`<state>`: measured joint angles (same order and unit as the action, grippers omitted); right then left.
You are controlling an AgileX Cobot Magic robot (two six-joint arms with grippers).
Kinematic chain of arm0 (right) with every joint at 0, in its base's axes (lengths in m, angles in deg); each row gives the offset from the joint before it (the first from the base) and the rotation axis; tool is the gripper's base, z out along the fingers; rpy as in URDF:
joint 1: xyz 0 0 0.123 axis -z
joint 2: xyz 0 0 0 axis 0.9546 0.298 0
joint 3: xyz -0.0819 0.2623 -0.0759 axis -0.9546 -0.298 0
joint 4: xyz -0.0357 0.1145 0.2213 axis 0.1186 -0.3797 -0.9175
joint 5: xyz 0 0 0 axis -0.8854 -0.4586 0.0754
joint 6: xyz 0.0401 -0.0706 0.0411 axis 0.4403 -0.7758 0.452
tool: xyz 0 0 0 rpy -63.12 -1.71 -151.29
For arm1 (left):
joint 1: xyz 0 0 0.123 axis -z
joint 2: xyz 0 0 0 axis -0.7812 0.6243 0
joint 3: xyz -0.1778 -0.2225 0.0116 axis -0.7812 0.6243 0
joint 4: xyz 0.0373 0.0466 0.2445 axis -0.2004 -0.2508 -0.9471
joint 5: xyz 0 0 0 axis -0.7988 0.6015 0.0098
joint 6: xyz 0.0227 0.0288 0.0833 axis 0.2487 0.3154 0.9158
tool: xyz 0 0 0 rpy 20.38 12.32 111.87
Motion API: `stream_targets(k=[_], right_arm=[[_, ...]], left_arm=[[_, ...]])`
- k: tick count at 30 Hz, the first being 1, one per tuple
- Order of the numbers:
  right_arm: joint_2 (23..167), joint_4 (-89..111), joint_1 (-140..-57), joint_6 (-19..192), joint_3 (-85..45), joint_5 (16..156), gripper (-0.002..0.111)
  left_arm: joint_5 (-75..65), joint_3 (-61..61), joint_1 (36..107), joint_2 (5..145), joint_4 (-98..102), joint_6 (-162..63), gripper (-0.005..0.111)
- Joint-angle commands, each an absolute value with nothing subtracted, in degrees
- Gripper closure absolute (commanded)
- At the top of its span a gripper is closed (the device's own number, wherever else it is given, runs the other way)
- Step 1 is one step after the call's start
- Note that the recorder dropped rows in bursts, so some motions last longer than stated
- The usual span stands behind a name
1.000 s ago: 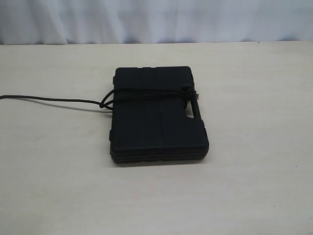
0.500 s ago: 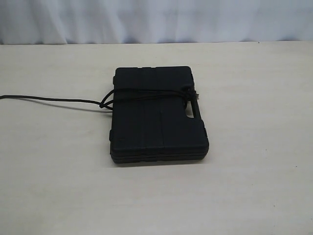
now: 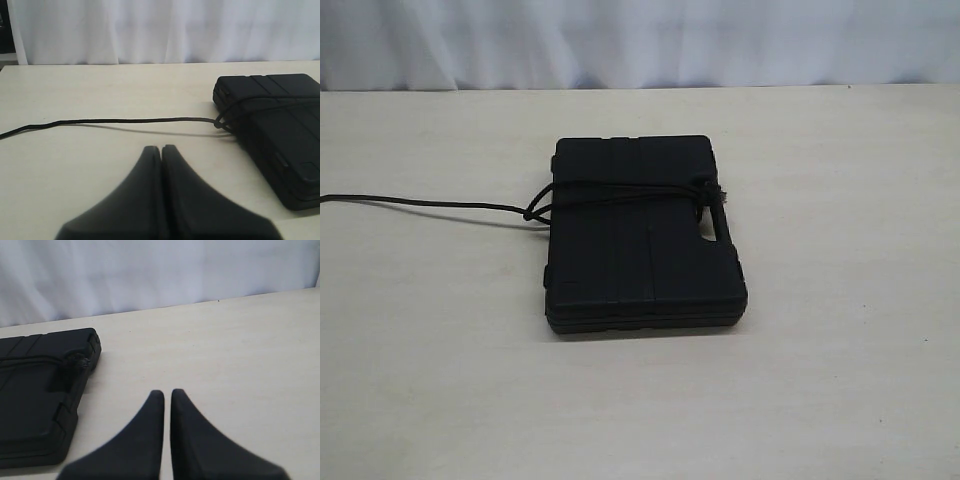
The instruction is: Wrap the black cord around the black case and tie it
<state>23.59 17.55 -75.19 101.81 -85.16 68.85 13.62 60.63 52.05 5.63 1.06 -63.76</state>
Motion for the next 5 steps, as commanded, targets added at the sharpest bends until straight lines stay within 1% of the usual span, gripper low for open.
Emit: stream_targets(k=[1,5], right_arm=[[23.2,17.7,-74.8,101.9,-85.2,69.5,0.104],[23.2,17.7,-74.8,101.9,-85.2,69.5,0.104]], left_arm=[[13.1,60.8,52.2,5.5,0.9,-63.8,0.107],[13.1,60.8,52.2,5.5,0.9,-63.8,0.107]])
